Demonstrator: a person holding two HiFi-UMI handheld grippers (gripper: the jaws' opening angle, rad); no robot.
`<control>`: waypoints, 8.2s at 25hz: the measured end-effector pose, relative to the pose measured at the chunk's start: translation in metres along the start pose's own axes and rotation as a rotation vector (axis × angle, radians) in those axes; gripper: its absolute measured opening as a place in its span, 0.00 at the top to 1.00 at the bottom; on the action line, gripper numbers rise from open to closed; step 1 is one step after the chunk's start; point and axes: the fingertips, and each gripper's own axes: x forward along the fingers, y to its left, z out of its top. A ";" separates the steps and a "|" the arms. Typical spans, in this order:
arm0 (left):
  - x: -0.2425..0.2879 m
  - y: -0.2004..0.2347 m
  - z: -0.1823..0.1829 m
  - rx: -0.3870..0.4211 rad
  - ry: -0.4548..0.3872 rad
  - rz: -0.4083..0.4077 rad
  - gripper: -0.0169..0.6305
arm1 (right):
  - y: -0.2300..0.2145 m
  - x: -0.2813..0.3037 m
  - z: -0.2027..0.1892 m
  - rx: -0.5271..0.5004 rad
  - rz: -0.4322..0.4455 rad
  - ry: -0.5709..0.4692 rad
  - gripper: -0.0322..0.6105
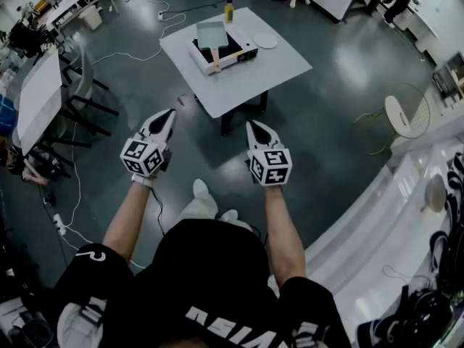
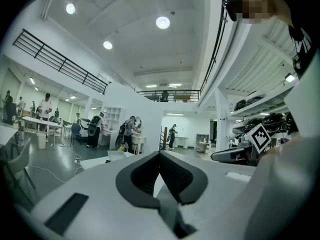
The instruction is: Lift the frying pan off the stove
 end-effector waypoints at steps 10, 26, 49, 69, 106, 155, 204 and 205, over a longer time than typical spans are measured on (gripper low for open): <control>-0.001 -0.012 -0.004 0.008 0.005 0.002 0.98 | 0.002 -0.008 -0.007 0.009 0.012 0.012 0.96; 0.019 -0.011 -0.013 0.009 0.020 -0.005 0.98 | -0.011 -0.001 -0.022 0.012 0.012 0.059 0.96; 0.133 0.067 -0.034 -0.024 0.065 -0.019 0.98 | -0.072 0.122 -0.008 -0.001 0.020 0.110 0.96; 0.219 0.160 -0.028 -0.060 0.098 -0.033 0.98 | -0.109 0.242 0.020 0.007 0.001 0.153 0.96; 0.301 0.258 -0.029 -0.126 0.100 -0.150 0.98 | -0.121 0.380 0.040 -0.019 -0.048 0.215 0.96; 0.400 0.228 -0.049 -0.153 0.142 0.201 0.98 | -0.237 0.472 0.076 -0.079 0.355 0.243 0.96; 0.388 0.213 -0.146 -0.409 0.269 -0.014 0.90 | -0.197 0.491 -0.035 0.106 0.530 0.465 0.94; 0.389 0.213 -0.150 -0.429 0.274 -0.027 0.87 | -0.196 0.492 -0.039 0.110 0.536 0.476 0.89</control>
